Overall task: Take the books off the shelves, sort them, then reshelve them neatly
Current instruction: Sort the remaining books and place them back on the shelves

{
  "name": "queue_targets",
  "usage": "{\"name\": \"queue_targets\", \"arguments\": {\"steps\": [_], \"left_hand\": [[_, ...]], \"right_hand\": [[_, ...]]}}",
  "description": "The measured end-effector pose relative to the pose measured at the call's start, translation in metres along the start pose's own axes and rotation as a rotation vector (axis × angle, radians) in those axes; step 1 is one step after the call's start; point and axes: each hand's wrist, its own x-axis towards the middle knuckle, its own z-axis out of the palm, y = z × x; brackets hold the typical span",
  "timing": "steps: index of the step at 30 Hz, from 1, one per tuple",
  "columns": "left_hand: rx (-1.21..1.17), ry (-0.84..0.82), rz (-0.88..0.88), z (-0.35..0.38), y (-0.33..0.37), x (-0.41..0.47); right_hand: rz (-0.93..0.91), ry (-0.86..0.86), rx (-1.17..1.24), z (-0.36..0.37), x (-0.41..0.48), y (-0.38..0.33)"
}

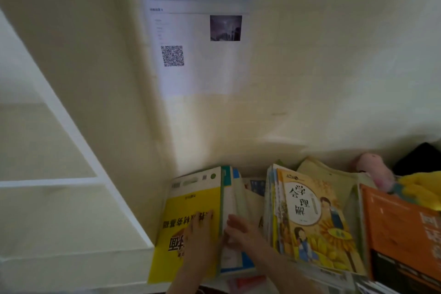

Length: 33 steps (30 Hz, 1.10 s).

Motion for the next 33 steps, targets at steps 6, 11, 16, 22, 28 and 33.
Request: {"name": "queue_targets", "arguments": {"steps": [6, 11, 16, 22, 28, 33], "left_hand": [[-0.010, 0.018, 0.058, -0.002, -0.006, 0.011], [-0.210, -0.001, 0.078, -0.019, -0.006, 0.015], [-0.480, -0.085, 0.176, -0.054, -0.013, 0.007], [-0.833, -0.141, 0.276, -0.114, -0.008, -0.025], [-1.251, -0.289, 0.357, -0.154, 0.004, -0.048], [-1.482, -0.405, 0.428, -0.173, 0.006, -0.054]], "right_hand": [[0.002, 0.019, 0.064, 0.001, 0.008, 0.004], [0.003, 0.022, 0.131, 0.000, 0.008, 0.004], [0.018, 0.007, 0.238, 0.006, 0.010, -0.002], [-0.017, -0.066, 0.353, 0.018, 0.009, -0.014], [-0.086, -0.108, 0.383, 0.007, -0.003, -0.042], [-0.113, -0.142, 0.366, -0.020, -0.022, -0.053]]}}
